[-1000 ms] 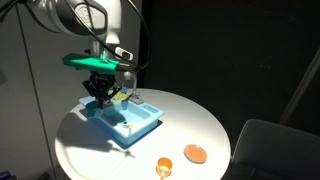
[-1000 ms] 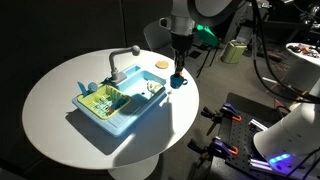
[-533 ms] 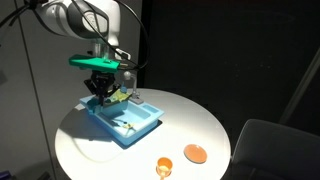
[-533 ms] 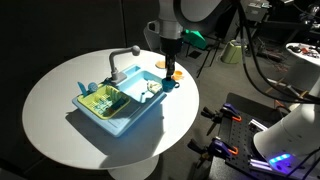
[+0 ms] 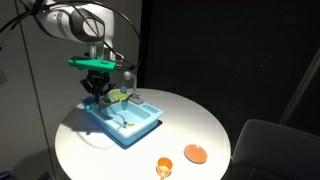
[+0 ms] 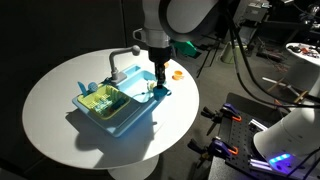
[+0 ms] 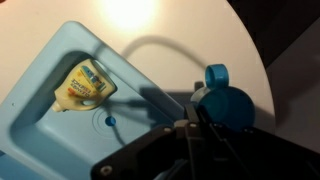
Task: Put the blue cup in the sink
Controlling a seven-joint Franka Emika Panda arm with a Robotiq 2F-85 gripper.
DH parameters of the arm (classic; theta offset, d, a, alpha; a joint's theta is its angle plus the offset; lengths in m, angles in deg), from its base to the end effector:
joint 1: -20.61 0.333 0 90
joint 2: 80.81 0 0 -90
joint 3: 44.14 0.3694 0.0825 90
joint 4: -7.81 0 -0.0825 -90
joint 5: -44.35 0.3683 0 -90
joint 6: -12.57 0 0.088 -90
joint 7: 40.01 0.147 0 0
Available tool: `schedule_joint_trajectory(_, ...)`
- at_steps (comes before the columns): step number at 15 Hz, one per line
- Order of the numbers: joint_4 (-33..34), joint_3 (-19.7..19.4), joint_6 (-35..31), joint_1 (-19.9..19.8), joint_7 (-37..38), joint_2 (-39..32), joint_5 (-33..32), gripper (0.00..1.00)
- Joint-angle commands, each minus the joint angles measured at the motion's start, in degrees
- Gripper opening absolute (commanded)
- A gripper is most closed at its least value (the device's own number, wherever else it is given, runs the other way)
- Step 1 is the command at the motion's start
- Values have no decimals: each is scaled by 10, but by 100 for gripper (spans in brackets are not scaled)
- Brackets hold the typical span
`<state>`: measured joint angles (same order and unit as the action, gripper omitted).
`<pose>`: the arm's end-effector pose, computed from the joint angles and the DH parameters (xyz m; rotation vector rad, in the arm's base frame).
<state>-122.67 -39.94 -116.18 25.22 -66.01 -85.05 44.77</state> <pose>0.4956 0.0771 0.3395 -2.9711 -0.9235 0.1576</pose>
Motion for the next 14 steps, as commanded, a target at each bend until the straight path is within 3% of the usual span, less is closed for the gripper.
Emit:
schedule_joint_trajectory(1,51,7,13,0,5,-34,-20,1)
schedule_joint_trajectory(14,158,30,20,13,5,-97,-73,1)
